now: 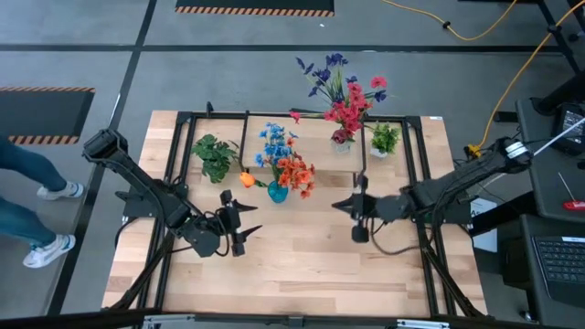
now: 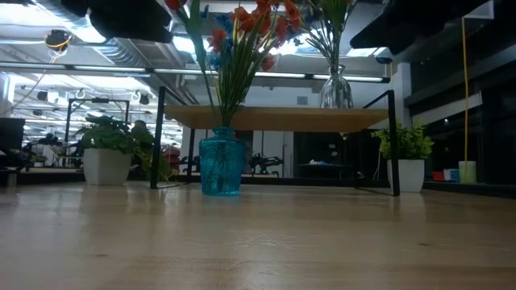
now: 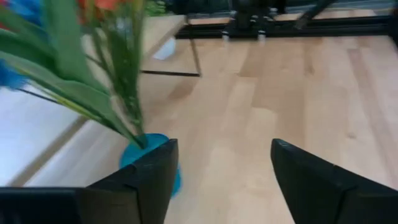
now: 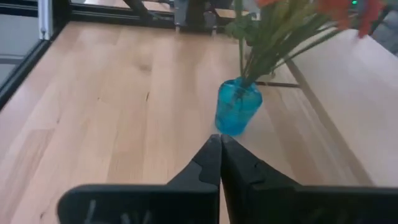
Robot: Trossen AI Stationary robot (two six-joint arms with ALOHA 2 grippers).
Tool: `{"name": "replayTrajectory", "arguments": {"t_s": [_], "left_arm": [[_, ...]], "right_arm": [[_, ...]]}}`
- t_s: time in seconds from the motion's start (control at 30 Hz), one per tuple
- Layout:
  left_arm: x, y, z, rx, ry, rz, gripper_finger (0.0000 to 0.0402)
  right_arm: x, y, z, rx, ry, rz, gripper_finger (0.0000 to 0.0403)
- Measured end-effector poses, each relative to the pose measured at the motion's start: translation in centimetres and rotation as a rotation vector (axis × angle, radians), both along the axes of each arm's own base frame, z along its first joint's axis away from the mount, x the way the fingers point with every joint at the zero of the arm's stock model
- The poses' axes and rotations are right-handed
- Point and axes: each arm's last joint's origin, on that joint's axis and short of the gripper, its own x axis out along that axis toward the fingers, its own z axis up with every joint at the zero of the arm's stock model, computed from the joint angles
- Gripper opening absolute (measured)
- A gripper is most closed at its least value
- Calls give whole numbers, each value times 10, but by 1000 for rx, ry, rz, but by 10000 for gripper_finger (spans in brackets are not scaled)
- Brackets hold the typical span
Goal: Pick and place flowers into a vace then onto a shelf
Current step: Put the blue vase on the shelf
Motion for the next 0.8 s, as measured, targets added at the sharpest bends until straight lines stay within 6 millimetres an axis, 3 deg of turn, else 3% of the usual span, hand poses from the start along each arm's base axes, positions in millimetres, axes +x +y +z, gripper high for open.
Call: {"name": "replayTrajectory", "arguments": {"t_s": [0.2, 0.4, 0.6, 0.8], "left_arm": [[4, 9, -1, 8, -3, 67, 268], [13, 15, -9, -7, 29, 82, 266], [34, 28, -37, 22, 119, 159, 265], [51, 46, -46, -55, 110, 218, 265]], "right_arm": [[9, 21, -27, -41, -110, 17, 3], [-3, 17, -48, 13, -174, 45, 2], [-7, 13, -52, 69, -169, 152, 2], [-6, 12, -52, 71, -159, 190, 4]]}}
